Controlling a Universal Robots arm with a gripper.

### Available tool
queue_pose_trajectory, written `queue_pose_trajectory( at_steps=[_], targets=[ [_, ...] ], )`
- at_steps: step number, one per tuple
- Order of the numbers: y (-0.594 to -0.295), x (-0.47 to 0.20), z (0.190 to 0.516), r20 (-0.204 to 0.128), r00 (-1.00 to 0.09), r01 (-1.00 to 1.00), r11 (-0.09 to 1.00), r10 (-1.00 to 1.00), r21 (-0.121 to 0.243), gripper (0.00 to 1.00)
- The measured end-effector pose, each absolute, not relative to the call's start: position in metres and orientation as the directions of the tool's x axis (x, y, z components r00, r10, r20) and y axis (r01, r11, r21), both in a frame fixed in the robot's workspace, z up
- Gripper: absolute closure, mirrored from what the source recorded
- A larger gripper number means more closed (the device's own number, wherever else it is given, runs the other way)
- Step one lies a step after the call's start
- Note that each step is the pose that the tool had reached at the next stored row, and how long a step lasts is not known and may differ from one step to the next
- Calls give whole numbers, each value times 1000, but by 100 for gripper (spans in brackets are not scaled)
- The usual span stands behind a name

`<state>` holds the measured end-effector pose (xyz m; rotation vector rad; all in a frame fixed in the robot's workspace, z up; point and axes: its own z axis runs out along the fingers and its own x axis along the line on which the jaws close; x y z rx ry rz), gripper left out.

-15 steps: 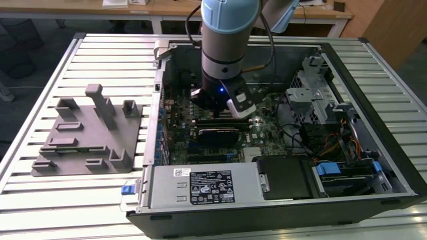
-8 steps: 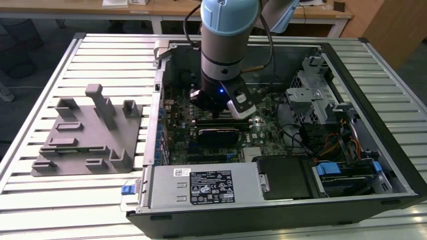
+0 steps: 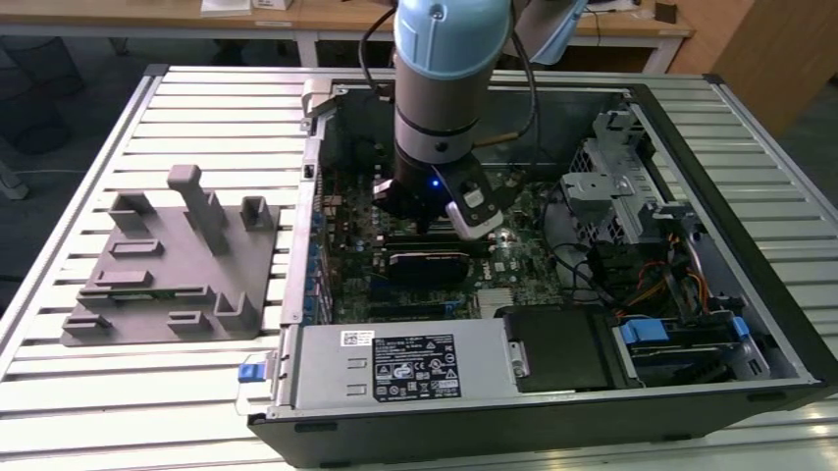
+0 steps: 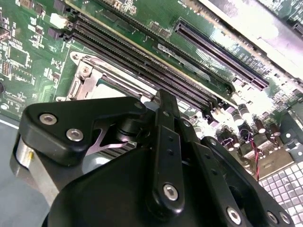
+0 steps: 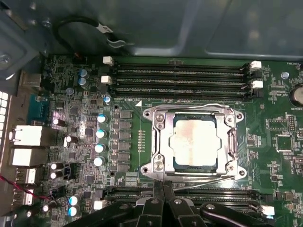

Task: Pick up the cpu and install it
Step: 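Install the second cpu locking lever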

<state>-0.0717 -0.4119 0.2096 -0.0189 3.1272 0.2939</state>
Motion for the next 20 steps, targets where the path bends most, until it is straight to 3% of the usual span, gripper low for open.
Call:
queue_pose_trajectory(
  at_steps=[10,20],
  targets=[
    [-416,-76,205,-2,-1000,-14,979,-14,205,89],
    [-416,-80,196,-3,-1000,-17,969,-17,248,89]
  ],
)
